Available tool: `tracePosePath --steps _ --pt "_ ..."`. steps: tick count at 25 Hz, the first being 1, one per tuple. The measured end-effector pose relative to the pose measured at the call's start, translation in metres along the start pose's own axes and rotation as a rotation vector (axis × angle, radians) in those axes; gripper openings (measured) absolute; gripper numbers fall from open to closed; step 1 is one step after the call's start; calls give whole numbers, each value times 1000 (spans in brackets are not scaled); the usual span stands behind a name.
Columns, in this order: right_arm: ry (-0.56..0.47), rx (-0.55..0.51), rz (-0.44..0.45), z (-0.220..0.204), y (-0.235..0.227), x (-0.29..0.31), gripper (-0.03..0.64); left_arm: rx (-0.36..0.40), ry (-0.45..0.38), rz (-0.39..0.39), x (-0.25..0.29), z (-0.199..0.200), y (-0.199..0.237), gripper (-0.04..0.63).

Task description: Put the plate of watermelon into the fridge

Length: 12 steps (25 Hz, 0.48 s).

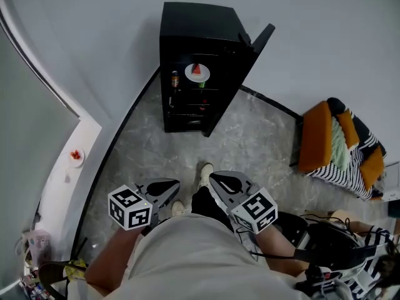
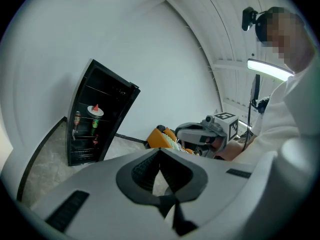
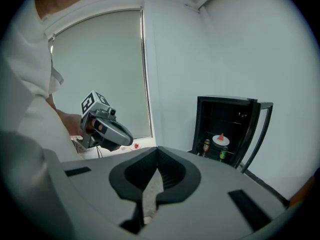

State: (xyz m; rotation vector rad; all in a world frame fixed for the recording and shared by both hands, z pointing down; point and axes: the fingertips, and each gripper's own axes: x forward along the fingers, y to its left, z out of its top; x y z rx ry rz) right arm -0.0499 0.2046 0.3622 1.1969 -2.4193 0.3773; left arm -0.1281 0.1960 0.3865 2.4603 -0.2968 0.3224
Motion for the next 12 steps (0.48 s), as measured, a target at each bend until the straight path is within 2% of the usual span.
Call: tracePosePath --steps 12 --pt "3 4 -25 -2 -26 -1 15 31 30 0 26 10 14 12"
